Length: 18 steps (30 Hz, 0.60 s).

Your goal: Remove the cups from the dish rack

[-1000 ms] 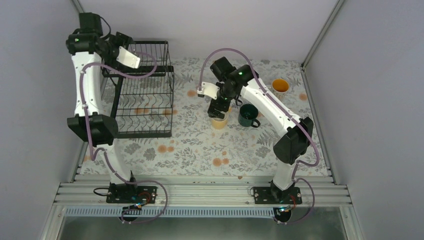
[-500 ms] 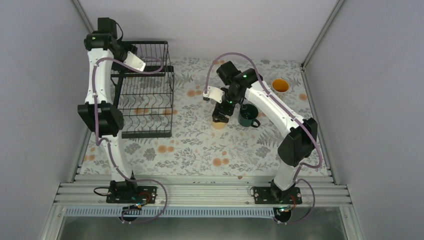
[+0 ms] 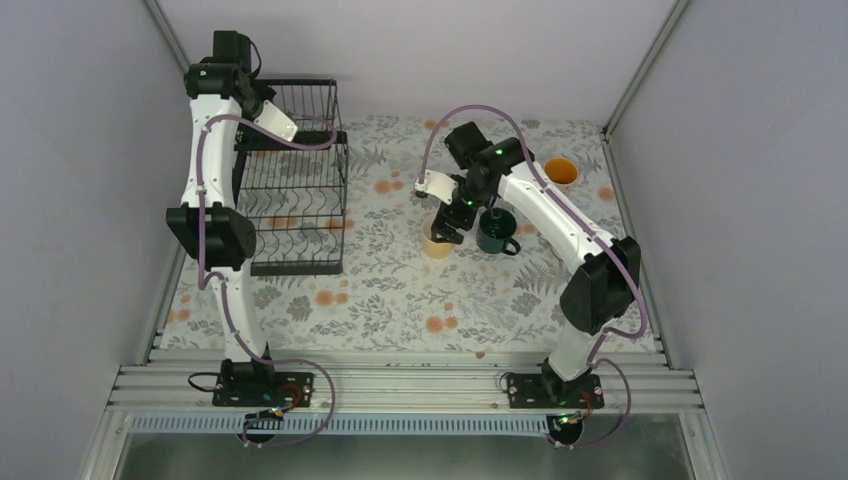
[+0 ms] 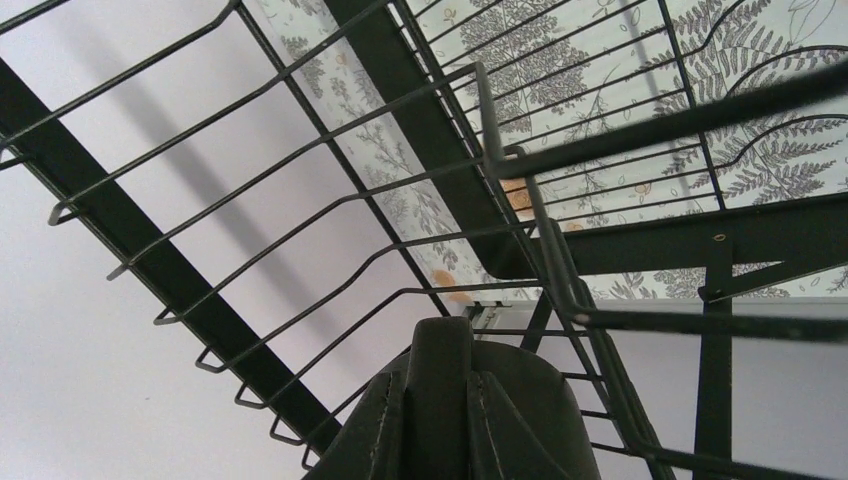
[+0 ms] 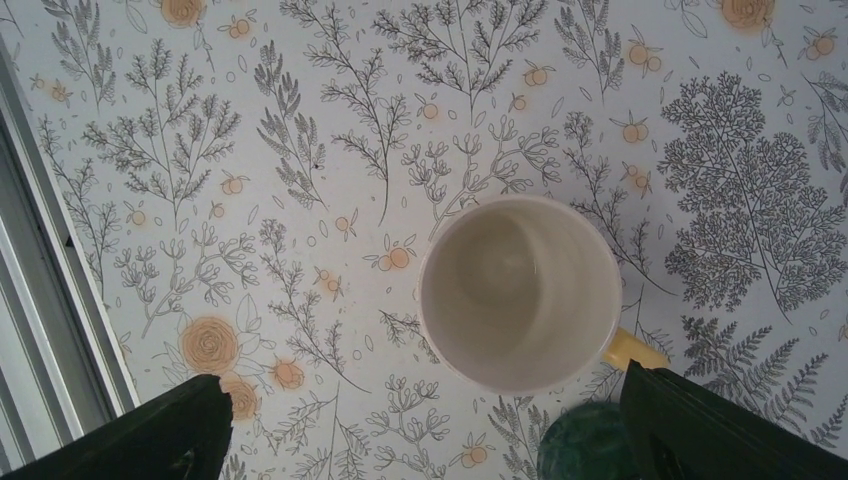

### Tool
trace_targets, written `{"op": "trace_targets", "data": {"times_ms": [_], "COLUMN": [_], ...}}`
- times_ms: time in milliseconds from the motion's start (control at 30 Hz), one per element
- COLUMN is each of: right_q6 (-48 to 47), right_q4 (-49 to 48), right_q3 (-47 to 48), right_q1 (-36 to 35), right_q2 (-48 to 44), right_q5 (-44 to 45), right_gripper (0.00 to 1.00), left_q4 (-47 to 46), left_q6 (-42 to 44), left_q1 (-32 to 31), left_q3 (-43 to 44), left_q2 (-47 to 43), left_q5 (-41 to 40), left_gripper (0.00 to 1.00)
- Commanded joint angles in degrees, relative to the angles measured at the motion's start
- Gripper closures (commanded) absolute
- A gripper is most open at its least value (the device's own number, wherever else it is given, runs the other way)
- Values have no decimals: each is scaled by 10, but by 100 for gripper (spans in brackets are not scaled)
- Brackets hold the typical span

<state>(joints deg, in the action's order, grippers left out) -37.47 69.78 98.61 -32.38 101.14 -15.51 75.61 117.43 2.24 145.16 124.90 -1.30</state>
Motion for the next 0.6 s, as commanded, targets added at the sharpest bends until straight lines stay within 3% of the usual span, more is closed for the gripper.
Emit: {"op": "trace_targets", "data": {"times_ms": [0,167,567], "right_q6": [3,12,43], "right_q4": [-8,-12,-15], "right_q3": [6,18,114], "right_q1": [2,1,1], "right_q2": [-23,-38,-21], "right_q5": [-20,-29,-66], "right_gripper": [0,0,0], "left_q4": [9,-14,-106], "left_q6": [0,2,-70], "left_q1": [-2,-7,-8], "left_q3": [-1,13,-29], "left_q2": [3,-25,-145], "left_q5": [-11,-10,113], "left_gripper": [98,98,98]}}
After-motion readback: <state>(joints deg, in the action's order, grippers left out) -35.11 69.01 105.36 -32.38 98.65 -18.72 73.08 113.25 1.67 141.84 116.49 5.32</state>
